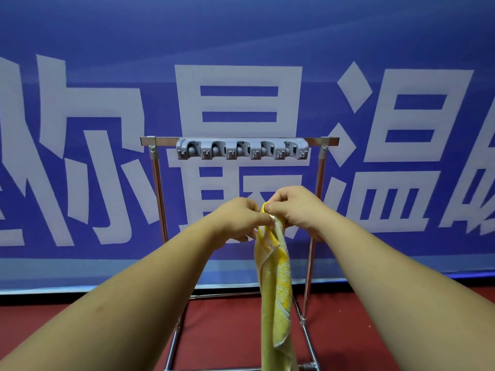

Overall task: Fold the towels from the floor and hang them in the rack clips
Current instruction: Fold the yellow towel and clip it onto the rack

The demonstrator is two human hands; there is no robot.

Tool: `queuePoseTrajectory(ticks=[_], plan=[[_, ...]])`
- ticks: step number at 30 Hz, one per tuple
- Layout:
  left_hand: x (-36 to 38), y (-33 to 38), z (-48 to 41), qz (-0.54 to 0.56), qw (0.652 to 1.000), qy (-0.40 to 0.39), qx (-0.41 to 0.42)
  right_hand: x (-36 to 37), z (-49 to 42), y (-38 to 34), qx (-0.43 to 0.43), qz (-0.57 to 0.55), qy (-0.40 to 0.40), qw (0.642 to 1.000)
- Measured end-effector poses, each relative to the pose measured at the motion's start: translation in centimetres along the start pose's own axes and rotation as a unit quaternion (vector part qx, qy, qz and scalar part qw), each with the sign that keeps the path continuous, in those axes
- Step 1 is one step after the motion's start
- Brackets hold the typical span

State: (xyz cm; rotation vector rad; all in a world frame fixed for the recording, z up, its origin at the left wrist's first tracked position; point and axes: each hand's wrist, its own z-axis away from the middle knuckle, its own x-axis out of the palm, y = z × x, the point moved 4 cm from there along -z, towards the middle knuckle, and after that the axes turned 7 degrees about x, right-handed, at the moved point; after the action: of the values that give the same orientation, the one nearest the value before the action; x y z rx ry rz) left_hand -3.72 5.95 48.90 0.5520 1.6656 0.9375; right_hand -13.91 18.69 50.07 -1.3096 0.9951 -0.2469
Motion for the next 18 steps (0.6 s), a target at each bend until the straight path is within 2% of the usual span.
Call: queuePoseTrajectory(ticks=[11,15,18], plan=[[-2.4,-1.5,-0.3,-0.063,0.997,0.035,0.009,-0.9,-0.2,0.7,-0.005,0.028,0.017,0.999],[-2.6,-1.7,-0.3,-0.058,0.998,0.036,0.018,-0.2,0.0,0.5,-0.007,0.061,-0.017,0.998],[-2.8,-1.2,-0.3,-0.043,0.998,0.033,0.027,0.3,0.0,0.3,-0.009,0.131,-0.035,0.991]])
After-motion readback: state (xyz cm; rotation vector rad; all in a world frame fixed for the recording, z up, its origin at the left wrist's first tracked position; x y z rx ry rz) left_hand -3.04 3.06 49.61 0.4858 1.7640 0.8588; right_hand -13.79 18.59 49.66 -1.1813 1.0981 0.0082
